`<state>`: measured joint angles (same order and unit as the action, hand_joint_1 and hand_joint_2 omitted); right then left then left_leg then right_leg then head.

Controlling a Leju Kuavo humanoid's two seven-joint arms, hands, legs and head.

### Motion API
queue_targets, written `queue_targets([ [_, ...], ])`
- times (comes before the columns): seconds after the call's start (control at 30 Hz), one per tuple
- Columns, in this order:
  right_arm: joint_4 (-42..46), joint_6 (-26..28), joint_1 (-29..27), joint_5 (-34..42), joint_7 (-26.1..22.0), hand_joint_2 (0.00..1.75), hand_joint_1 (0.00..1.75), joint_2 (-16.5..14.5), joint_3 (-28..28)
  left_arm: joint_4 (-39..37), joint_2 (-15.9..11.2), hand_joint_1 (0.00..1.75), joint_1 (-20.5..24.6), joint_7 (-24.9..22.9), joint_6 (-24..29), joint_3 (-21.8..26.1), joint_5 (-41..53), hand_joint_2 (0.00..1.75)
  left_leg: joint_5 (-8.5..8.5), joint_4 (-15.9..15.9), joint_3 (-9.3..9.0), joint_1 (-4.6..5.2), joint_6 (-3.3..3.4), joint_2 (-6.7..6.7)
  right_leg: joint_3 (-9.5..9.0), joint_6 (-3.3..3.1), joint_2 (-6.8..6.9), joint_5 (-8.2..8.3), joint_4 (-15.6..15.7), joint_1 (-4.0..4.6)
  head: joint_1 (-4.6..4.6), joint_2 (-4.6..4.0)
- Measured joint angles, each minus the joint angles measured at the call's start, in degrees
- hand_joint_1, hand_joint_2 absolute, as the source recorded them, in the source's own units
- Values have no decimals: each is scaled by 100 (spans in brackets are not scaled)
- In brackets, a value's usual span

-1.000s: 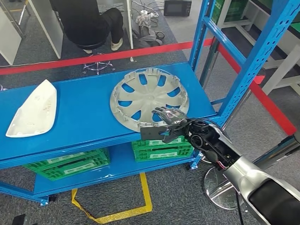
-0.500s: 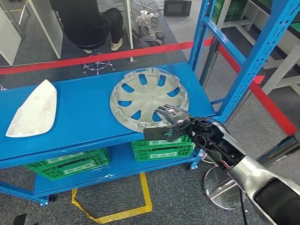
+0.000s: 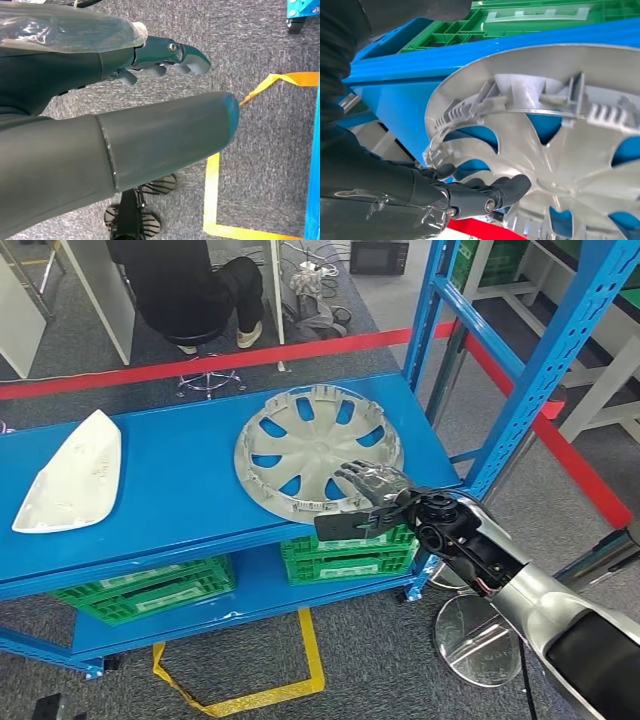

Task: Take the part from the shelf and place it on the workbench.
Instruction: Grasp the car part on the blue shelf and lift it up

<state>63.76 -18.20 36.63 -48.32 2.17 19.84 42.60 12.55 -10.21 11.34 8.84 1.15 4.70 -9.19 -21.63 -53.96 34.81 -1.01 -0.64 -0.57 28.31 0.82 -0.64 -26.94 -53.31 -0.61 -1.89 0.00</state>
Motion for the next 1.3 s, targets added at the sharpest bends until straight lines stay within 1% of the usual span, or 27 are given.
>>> queue_targets([
  [0.37, -1189, 487, 317, -329, -641, 175, 0, -275, 291, 0, 24, 0, 21, -4, 53, -1, -40, 0, 0, 0, 1, 0, 0, -3, -2, 0, 2, 0, 0, 1, -2, 0],
  [0.7, -2118, 747, 591, -425, -879, 175, 0, -607, 491, 0, 21, 0, 6, 8, 52, -2, -60, 0, 0, 0, 0, 0, 0, -2, -2, 0, 1, 0, 0, 1, -2, 0],
  [1.0, -2670, 943, 778, -559, -982, 175, 0, -848, 620, -2, 20, 0, 7, 8, 38, -2, -30, 0, 0, 0, -1, -1, 0, -2, -2, 0, 1, 0, 0, 1, 2, 0],
  [1.13, -2856, 1015, 850, -609, -990, 175, 175, -932, 666, -2, 20, 0, 9, 8, 35, -2, -18, 0, 0, 0, -3, -1, 0, -1, -3, 0, 1, 0, 0, 1, -1, 0],
  [1.3, -3049, 1189, 921, -738, -1007, 175, 175, -1031, 678, -2, 20, 0, 10, 14, 33, -2, -10, 0, 0, 0, -6, -1, 0, 0, -3, 0, 0, 0, 0, 1, 2, 0],
])
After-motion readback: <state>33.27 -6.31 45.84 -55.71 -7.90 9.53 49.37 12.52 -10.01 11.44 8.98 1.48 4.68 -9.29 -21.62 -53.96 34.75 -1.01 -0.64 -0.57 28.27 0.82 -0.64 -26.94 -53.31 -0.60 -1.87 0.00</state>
